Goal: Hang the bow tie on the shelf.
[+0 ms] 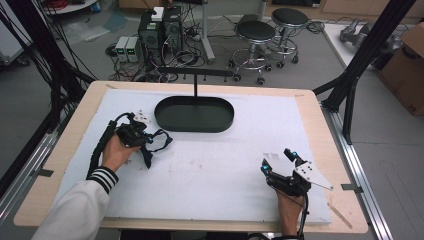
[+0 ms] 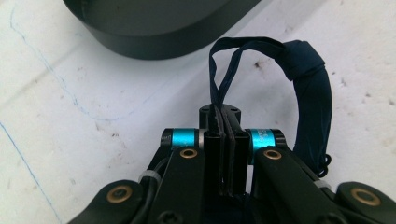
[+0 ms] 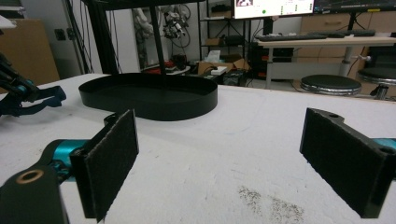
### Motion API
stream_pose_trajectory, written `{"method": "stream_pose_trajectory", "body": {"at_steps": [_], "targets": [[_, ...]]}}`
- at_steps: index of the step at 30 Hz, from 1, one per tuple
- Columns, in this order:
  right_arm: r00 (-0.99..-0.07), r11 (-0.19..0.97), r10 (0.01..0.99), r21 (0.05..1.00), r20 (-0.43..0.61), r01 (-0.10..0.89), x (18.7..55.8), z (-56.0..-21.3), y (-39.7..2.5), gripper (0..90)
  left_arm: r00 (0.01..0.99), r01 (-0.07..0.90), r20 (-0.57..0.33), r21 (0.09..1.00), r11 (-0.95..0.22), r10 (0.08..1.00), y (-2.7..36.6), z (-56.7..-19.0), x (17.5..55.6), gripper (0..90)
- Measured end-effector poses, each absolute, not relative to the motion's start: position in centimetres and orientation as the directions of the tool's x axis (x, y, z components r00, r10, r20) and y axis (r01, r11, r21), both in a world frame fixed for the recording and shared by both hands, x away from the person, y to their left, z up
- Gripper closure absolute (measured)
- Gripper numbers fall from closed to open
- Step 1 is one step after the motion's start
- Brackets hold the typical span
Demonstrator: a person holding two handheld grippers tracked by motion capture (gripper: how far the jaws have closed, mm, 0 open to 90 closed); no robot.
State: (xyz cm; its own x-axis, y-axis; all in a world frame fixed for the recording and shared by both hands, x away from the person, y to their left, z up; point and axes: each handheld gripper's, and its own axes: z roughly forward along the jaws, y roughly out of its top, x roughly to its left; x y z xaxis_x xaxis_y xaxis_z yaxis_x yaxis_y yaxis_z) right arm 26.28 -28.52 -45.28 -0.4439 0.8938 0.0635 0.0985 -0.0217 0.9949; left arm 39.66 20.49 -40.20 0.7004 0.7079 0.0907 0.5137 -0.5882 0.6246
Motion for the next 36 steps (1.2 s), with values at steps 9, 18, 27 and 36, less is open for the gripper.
{"method": "stream_pose_trajectory", "body": {"at_steps": [9, 18, 27, 36], "targets": [[-0.443, -0.017, 0.895, 0.995, 0.058, 0.096, 26.3, -45.3, -28.5, 10.6, 0.690, 0.419, 0.108, 0.747, -0.517, 0.716, 20.9, -39.0, 38.9, 87.9], [-0.443, -0.017, 0.895, 0.995, 0.058, 0.096, 26.3, -45.3, -28.5, 10.7, 0.674, 0.327, 0.045, 0.877, -0.353, 0.737, 21.4, -37.2, 38.3, 88.1], [-0.444, -0.017, 0.894, 0.995, 0.060, 0.099, 26.3, -45.3, -28.5, 10.6, 0.652, 0.262, 0.040, 0.925, -0.275, 0.757, 21.7, -34.9, 38.2, 88.2], [-0.444, -0.017, 0.894, 0.995, 0.058, 0.096, 26.3, -45.3, -28.5, 10.6, 0.633, 0.223, 0.044, 0.946, -0.237, 0.773, 21.2, -32.8, 39.1, 88.2]]}}
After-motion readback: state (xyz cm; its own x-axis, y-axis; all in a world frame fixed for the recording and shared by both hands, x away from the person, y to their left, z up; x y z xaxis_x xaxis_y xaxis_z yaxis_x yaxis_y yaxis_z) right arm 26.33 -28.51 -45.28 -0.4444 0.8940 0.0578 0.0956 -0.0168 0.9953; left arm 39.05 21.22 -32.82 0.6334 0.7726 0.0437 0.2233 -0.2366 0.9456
